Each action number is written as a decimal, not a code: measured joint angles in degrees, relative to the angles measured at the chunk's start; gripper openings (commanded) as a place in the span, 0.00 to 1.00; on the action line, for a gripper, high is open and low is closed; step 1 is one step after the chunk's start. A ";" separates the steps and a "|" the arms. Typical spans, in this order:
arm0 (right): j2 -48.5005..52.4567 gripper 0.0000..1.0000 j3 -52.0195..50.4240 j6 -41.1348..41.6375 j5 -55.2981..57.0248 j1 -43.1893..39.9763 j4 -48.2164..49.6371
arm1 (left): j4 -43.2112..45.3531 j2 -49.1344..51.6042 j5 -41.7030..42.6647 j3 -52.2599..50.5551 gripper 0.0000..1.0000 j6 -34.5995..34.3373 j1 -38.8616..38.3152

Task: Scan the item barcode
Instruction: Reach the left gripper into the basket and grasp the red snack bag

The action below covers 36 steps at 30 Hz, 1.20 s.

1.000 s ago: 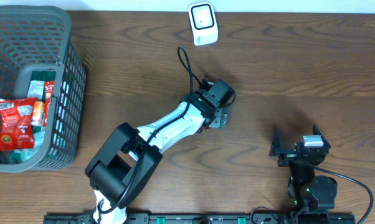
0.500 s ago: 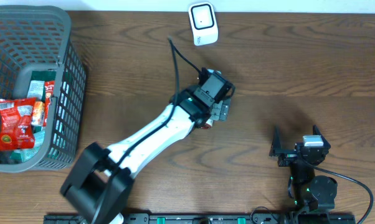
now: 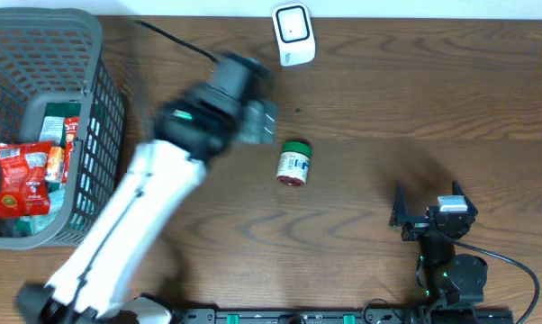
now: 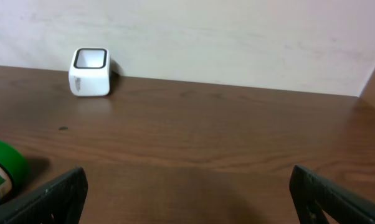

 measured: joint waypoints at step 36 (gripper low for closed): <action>0.00 0.99 0.02 0.00 0.02 0.00 -0.02 | -8.26 22.36 -0.66 9.75 0.77 2.78 58.51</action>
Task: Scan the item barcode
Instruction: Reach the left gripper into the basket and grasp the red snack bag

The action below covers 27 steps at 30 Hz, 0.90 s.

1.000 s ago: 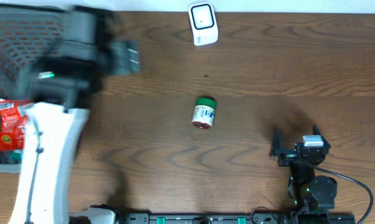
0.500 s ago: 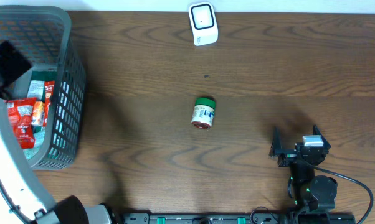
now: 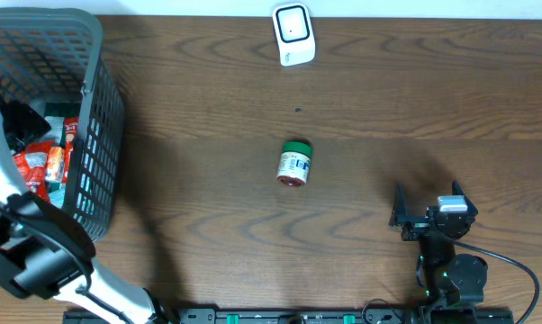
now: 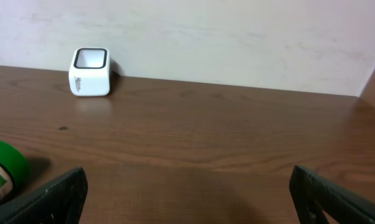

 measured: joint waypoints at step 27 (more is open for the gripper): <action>0.00 0.99 -0.02 0.00 0.00 0.00 0.02 | 1.53 13.44 -2.14 -0.02 0.09 2.73 1.99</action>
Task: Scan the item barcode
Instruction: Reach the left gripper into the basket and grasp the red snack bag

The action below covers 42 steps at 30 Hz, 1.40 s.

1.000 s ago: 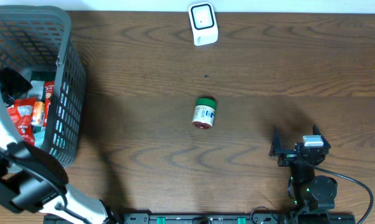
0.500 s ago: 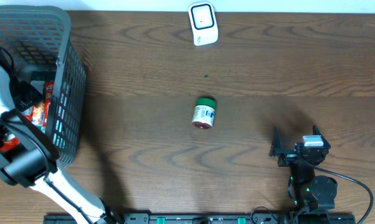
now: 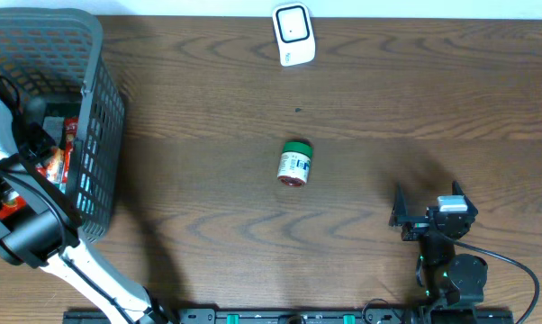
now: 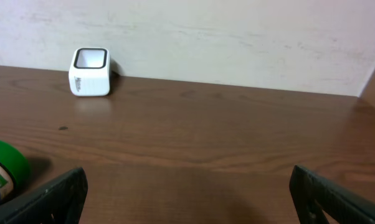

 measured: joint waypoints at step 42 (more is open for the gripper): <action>0.00 0.99 0.02 -0.02 0.00 0.00 0.00 | -0.50 -56.78 8.52 0.50 0.07 -4.55 -31.95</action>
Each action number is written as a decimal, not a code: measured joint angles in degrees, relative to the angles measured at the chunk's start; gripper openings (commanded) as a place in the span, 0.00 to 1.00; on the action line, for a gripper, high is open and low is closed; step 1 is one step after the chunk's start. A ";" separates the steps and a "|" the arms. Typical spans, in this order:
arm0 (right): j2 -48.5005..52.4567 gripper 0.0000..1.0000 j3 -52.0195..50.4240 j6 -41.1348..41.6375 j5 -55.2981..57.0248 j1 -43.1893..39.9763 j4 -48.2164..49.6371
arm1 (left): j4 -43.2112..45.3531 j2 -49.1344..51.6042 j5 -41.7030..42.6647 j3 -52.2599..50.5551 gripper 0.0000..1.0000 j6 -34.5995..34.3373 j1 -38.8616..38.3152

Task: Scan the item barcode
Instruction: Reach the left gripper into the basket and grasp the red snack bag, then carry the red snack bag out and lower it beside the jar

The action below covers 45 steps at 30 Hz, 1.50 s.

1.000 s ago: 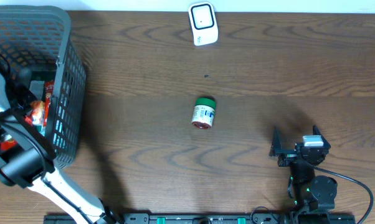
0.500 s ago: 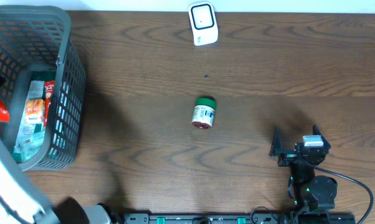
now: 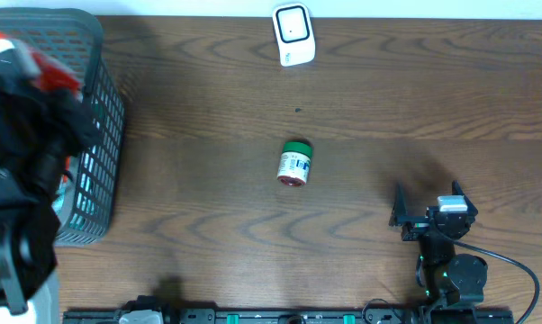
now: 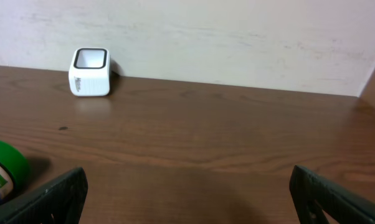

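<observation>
My left gripper [image 3: 37,94] is a dark blur raised high over the grey basket [image 3: 104,108] at the left. A red snack packet [image 3: 48,61] sticks out at its tip and appears to be gripped. The white barcode scanner [image 3: 293,34] stands at the table's far edge and also shows as the scanner [image 4: 89,71] in the right wrist view. My right gripper [image 3: 429,214] rests open and empty at the near right, seen as the gripper [image 4: 187,183] in its own view.
A small jar with a green lid [image 3: 294,164] lies on its side mid-table, and the jar [image 4: 0,174] shows at the left edge of the right wrist view. The left arm hides most of what is in the basket. A pale wall runs behind the scanner.
The left gripper was down inside the basket among the packets. Now it is raised above the basket with a red packet at its tip. The right arm and the jar have not moved.
The left arm was first stretched over the table beside the jar, which lay free. Then it was over the basket, then down inside it. Now it is lifted with a red packet. The right gripper stayed open and still throughout.
</observation>
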 measured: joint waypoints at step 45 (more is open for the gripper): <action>0.00 0.99 0.00 0.00 0.00 0.00 -0.02 | 5.49 40.61 3.23 -14.58 0.19 -11.89 -25.88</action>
